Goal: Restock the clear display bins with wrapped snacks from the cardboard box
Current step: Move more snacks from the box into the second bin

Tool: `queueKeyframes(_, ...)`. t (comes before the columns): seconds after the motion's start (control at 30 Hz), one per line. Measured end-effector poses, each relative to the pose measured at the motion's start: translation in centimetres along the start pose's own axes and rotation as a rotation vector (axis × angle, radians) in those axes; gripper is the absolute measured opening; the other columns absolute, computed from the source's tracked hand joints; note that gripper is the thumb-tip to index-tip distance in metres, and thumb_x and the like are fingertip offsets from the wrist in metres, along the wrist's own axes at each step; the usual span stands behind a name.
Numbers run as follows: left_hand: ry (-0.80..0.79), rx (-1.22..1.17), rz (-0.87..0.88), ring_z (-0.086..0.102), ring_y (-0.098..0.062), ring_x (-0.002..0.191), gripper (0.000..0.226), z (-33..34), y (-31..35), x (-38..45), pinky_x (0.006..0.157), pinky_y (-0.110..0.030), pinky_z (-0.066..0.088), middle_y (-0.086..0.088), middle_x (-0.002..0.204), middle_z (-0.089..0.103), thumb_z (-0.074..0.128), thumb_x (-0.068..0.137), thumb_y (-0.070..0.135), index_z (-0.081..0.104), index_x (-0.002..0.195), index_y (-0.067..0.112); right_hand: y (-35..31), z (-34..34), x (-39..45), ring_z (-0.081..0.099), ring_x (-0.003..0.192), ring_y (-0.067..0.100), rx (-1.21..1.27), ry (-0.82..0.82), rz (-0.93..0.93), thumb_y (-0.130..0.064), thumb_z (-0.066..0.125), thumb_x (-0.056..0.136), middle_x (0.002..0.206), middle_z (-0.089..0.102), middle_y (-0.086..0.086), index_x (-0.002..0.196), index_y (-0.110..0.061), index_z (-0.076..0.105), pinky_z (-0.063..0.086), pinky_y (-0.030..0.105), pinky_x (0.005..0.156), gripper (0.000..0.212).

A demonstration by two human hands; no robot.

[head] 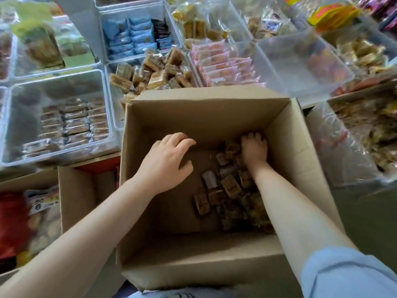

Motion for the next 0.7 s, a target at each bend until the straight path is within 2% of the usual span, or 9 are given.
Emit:
queueKeyframes(0.07, 0.012, 0.000, -0.008, 0.037, -0.024, 0.142, 0.052, 0.0, 0.0, 0.1, 0.111, -0.041, 0.036, -0.003, 0.151, 0.043, 0.056, 0.096, 0.034, 0.047, 0.146, 0.023, -0.2, -0.5, 0.0, 0.048, 0.126, 0.033, -0.052, -0.002, -0.064, -0.009, 0.044, 0.100, 0.133, 0.055, 0.014, 0.128, -0.009, 0.058, 0.043, 0.043, 0.098, 0.031)
queueKeyframes(0.13, 0.019, -0.015, -0.013, 0.036, -0.024, 0.142, 0.052, 0.1, -0.1, 0.0, 0.111, -0.041, 0.036, -0.003, 0.152, 0.042, 0.057, 0.096, 0.034, 0.047, 0.146, 0.023, -0.5, -1.9, -0.4, 0.060, 0.110, 0.031, 0.019, -0.012, -0.074, -0.013, 0.049, 0.100, 0.120, 0.064, 0.012, 0.115, -0.011, 0.065, 0.049, 0.039, 0.082, 0.023)
queueKeyframes(0.17, 0.026, -0.025, -0.011, 0.036, -0.024, 0.142, 0.052, 0.1, -0.2, 0.0, 0.112, -0.041, 0.036, -0.003, 0.152, 0.042, 0.058, 0.096, 0.034, 0.047, 0.146, 0.023, -0.6, -2.9, -0.6, 0.063, 0.098, 0.029, 0.120, -0.047, -0.042, -0.021, 0.054, 0.099, 0.111, 0.067, 0.010, 0.106, -0.013, 0.067, 0.048, 0.035, 0.073, 0.016)
queueKeyframes(0.23, 0.050, -0.040, 0.003, 0.037, -0.024, 0.141, 0.053, 0.0, -0.2, 0.0, 0.111, -0.040, 0.036, -0.003, 0.151, 0.042, 0.059, 0.096, 0.034, 0.046, 0.146, 0.023, -0.8, -4.9, -1.4, 0.061, 0.078, 0.022, 0.428, -0.192, 0.017, -0.043, 0.066, 0.093, 0.094, 0.068, 0.005, 0.091, -0.016, 0.066, 0.043, 0.031, 0.063, 0.027)
queueKeyframes(0.3, 0.071, -0.065, 0.031, 0.039, -0.024, 0.139, 0.058, -0.1, -0.2, 0.0, 0.110, -0.041, 0.039, -0.003, 0.151, 0.042, 0.063, 0.094, 0.036, 0.044, 0.147, 0.023, -1.4, -6.7, -3.1, 0.063, 0.079, 0.018, 0.772, -0.361, -0.008, -0.052, 0.070, 0.087, 0.090, 0.069, 0.003, 0.096, -0.017, 0.068, 0.045, 0.029, 0.061, 0.036)
queueKeyframes(0.4, 0.043, -0.184, 0.082, 0.034, -0.020, 0.142, 0.076, -0.5, 0.0, -0.5, 0.111, -0.036, 0.040, 0.000, 0.157, 0.033, 0.073, 0.087, 0.041, 0.036, 0.152, 0.029, -2.9, -8.9, -6.3, 0.068, 0.090, 0.019, 1.060, -0.524, -0.186, -0.056, 0.068, 0.087, 0.096, 0.075, 0.001, 0.110, -0.024, 0.072, 0.054, 0.031, 0.075, 0.040)
queueKeyframes(0.53, 0.093, -0.643, -0.008, 0.044, -0.003, 0.131, 0.075, -2.2, -0.2, -2.7, 0.100, -0.018, 0.048, 0.012, 0.148, 0.038, 0.075, 0.085, 0.045, 0.036, 0.149, 0.039, -5.3, -12.0, -9.2, 0.061, 0.082, 0.019, 1.312, -0.657, -0.384, -0.041, 0.063, 0.096, 0.098, 0.073, 0.007, 0.112, -0.015, 0.073, 0.051, 0.025, 0.067, 0.032)
queueKeyframes(0.6, 0.173, -0.819, -0.064, 0.053, -0.005, 0.122, 0.070, -3.9, -1.2, -4.2, 0.093, -0.024, 0.054, 0.014, 0.140, 0.047, 0.076, 0.083, 0.049, 0.042, 0.144, 0.044, -6.9, -13.9, -10.4, 0.059, 0.075, 0.016, 1.413, -0.692, -0.443, -0.035, 0.058, 0.100, 0.088, 0.070, 0.007, 0.107, -0.009, 0.072, 0.048, 0.025, 0.063, 0.030)
queueKeyframes(0.7, 0.173, -1.005, -0.069, 0.060, -0.012, 0.120, 0.069, -6.6, -3.8, -6.9, 0.091, -0.033, 0.059, 0.010, 0.135, 0.054, 0.083, 0.078, 0.044, 0.050, 0.138, 0.038, -10.3, -16.4, -12.1, 0.061, 0.070, 0.012, 1.539, -0.764, -0.515, -0.031, 0.049, 0.104, 0.093, 0.068, 0.010, 0.119, 0.001, 0.063, 0.048, 0.024, 0.061, 0.038)
Point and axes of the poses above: each hand's wrist, its own x-axis towards the middle knuckle, its own z-axis out of the palm, y = z × x, the point moved 3 cm from there along x, towards the middle knuckle
